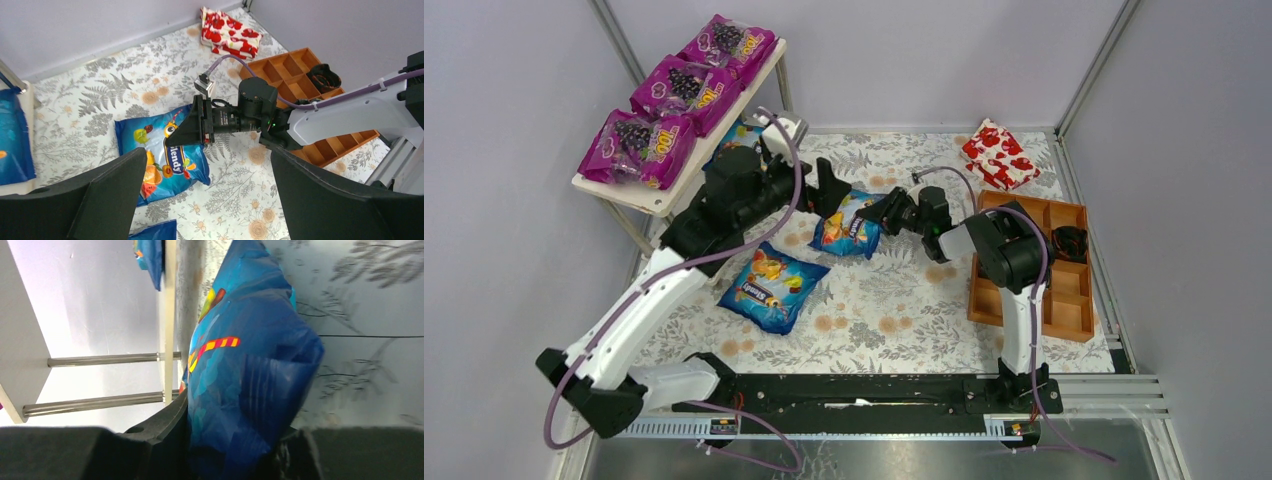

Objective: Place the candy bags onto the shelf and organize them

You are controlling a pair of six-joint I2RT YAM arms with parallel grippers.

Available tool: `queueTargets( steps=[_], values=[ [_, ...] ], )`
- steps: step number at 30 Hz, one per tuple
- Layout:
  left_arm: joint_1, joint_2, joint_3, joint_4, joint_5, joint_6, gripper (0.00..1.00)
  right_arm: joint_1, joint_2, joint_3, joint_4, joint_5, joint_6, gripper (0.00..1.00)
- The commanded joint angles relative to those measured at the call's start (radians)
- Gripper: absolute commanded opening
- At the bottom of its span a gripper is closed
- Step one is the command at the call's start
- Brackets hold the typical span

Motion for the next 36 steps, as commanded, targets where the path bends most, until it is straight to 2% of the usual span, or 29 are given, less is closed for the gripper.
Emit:
queueTargets(
  steps=[1, 11, 20, 27, 31, 36],
  values=[
    [-0.002, -0.102, -0.078, 0.114, -0.050, 0.056, 0.99, 0.062, -0.157, 0.039, 0.064, 0.053, -0.017, 0.16],
    [0.000, -0.269, -0.184, 0.175, -0.225, 0.063, 0.99, 0.213, -0.176, 0.256, -0.037, 0.177, 0.002, 0.11],
    [0.013, -0.375, -0.254, 0.234, -0.166, 0.038, 0.99, 0.339, -0.035, 0.569, -0.148, 0.285, -0.038, 0.11],
    [0.030, -0.464, -0.293, 0.261, -0.265, 0.043, 0.99, 0.414, 0.202, 0.947, -0.225, 0.320, -0.140, 0.11],
    [0.047, -0.470, -0.289, 0.255, -0.264, 0.041, 0.99, 0.443, 0.375, 1.240, -0.332, 0.296, -0.217, 0.12],
    [0.066, -0.482, -0.292, 0.257, -0.250, 0.028, 0.99, 0.462, 0.568, 1.554, -0.461, 0.351, -0.324, 0.13]
  ],
)
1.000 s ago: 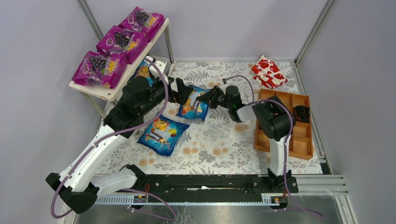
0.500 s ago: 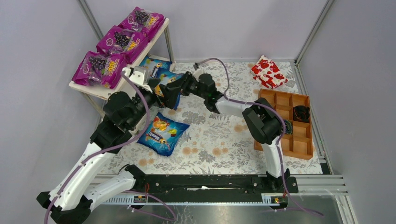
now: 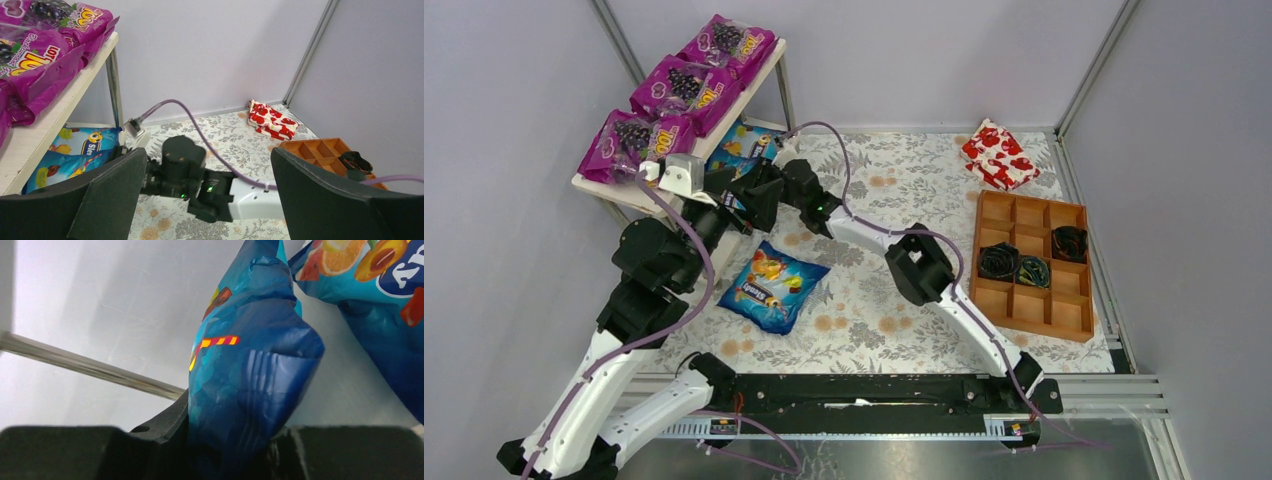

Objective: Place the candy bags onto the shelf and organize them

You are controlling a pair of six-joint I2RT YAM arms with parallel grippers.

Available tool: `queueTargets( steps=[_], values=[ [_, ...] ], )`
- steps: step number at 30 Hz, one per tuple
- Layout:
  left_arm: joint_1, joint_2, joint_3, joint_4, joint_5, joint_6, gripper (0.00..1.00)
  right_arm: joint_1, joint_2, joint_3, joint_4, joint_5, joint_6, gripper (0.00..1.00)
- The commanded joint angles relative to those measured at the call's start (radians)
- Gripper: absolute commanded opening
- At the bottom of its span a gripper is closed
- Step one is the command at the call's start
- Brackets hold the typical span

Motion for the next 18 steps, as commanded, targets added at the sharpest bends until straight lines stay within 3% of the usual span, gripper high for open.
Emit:
queueTargets(
  steps=[1, 5, 8, 18],
  values=[
    [0.020, -0.009, 0.000, 0.050, -0.008, -0.018, 0.99, 0.013, 0.064, 0.254, 0.043, 0.081, -0.110, 0.14],
    [0.049, -0.001, -0.001, 0.053, 0.026, -0.043, 0.99, 0.013, 0.123, 0.316, 0.023, 0.127, -0.170, 0.19],
    [0.078, 0.010, 0.004, 0.056, 0.065, -0.064, 0.99, 0.014, 0.138, 0.325, 0.014, 0.144, -0.206, 0.36],
    [0.116, 0.049, 0.006, 0.056, 0.110, -0.065, 0.99, -0.025, 0.044, 0.271, -0.193, 0.184, -0.237, 0.64]
  ],
)
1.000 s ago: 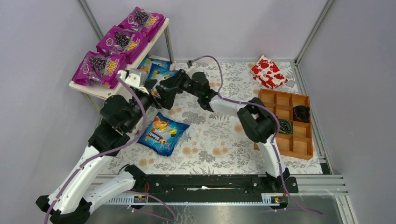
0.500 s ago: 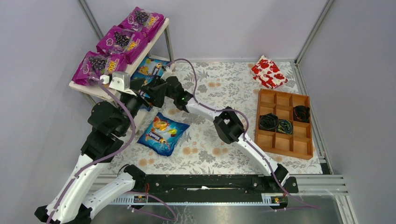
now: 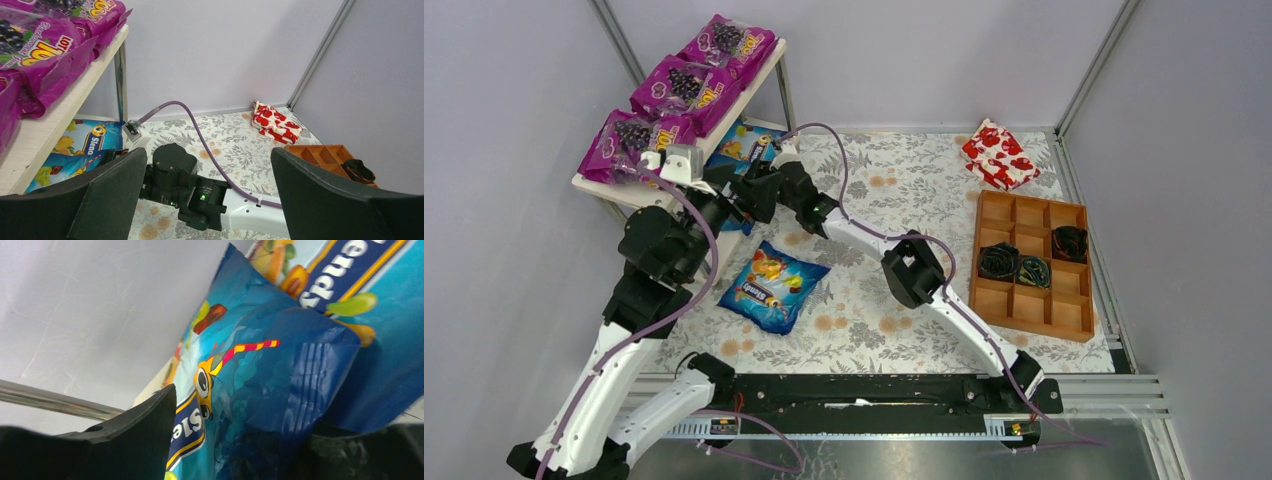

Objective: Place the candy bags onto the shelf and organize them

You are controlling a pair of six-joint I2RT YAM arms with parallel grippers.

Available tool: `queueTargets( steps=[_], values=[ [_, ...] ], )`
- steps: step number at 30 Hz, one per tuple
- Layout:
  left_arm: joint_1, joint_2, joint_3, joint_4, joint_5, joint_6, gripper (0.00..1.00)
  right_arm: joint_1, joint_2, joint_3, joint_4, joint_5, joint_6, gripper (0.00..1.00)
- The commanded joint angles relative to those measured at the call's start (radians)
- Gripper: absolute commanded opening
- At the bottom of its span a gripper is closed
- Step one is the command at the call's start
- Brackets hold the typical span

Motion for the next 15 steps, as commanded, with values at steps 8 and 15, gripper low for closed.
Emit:
queueTargets(
  steps=[8, 15],
  values=[
    [0.010, 0.055, 0.004, 0.045, 0.033, 0.014, 0.99, -0.040, -0.293, -0.135, -0.179, 0.012, -0.033, 0.70],
    [0.010, 0.075, 0.000, 0.044, 0.026, 0.024, 0.99, -0.040, -0.436, -0.379, -0.134, -0.017, 0.027, 0.73]
  ],
)
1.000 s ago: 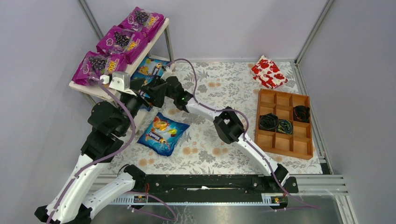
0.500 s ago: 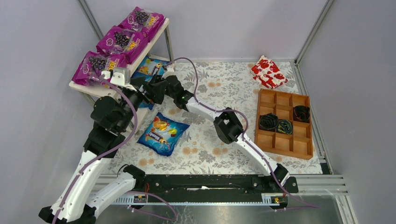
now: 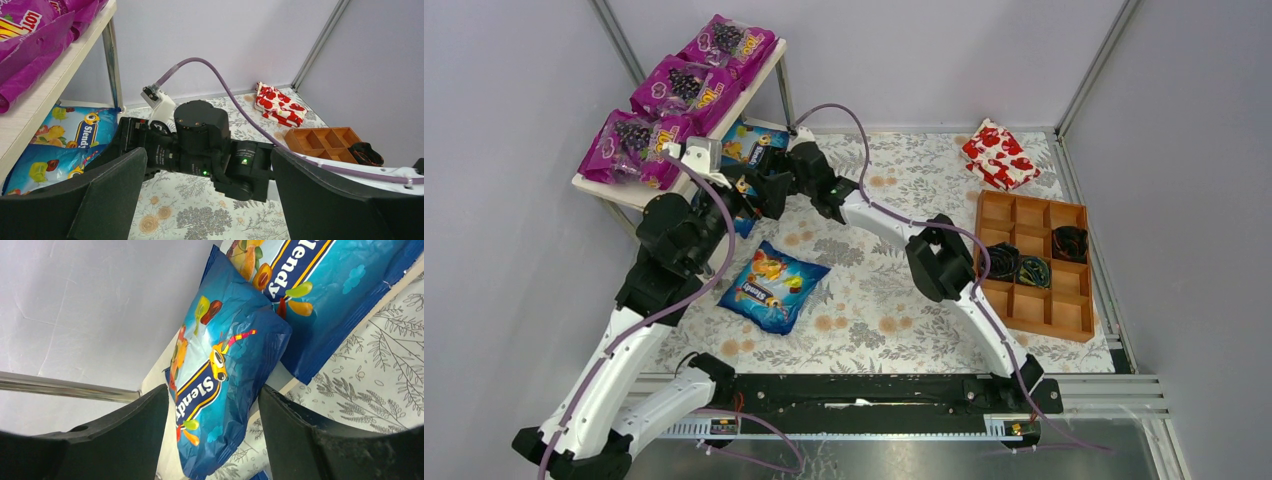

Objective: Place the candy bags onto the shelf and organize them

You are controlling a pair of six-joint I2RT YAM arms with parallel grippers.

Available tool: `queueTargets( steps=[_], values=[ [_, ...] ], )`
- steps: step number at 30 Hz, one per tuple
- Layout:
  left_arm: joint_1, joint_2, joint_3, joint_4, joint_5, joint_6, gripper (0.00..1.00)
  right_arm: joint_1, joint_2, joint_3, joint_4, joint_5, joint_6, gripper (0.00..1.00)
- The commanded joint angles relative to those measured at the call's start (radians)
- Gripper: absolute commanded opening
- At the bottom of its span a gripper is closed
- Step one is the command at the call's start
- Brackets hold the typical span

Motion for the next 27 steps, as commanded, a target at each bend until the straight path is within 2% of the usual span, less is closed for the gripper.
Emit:
queueTargets(
  steps=[1, 5, 6, 7, 12, 15, 17, 19, 24, 27],
  values=[
    [0.005, 0.012, 0.004, 0.043, 0.005, 0.016, 0.99, 0.001, -0.124, -0.070, 0.043, -0.032, 0.034, 0.74],
    [0.005, 0.012, 0.005, 0.042, 0.015, 0.015, 0.99, 0.004, -0.136, -0.114, 0.070, -0.066, 0.070, 0.78],
    [0.005, 0.012, 0.004, 0.042, 0.014, 0.014, 0.99, 0.006, -0.140, -0.130, 0.072, -0.063, 0.076, 0.84],
    [0.005, 0.011, 0.005, 0.043, 0.014, 0.014, 0.99, 0.007, -0.146, -0.148, 0.078, -0.061, 0.082, 0.97],
    [0.004, 0.012, 0.006, 0.042, 0.018, 0.012, 0.99, 0.018, -0.169, -0.234, 0.139, -0.066, 0.105, 0.99],
    [0.005, 0.012, 0.005, 0.042, 0.021, 0.010, 0.99, 0.031, -0.157, -0.242, 0.146, -0.067, 0.110, 0.95],
    [0.005, 0.013, 0.006, 0.042, 0.023, 0.010, 0.99, 0.040, -0.143, -0.241, 0.156, -0.072, 0.130, 0.83],
    [0.006, 0.011, 0.006, 0.042, 0.023, 0.010, 0.99, 0.048, -0.126, -0.238, 0.170, -0.076, 0.151, 0.67],
    [0.005, 0.009, 0.006, 0.044, 0.026, 0.007, 0.99, 0.067, -0.099, -0.217, 0.199, -0.072, 0.168, 0.58],
    [0.005, 0.006, 0.007, 0.043, 0.026, 0.007, 0.99, 0.074, -0.089, -0.207, 0.192, -0.063, 0.174, 0.61]
  ],
)
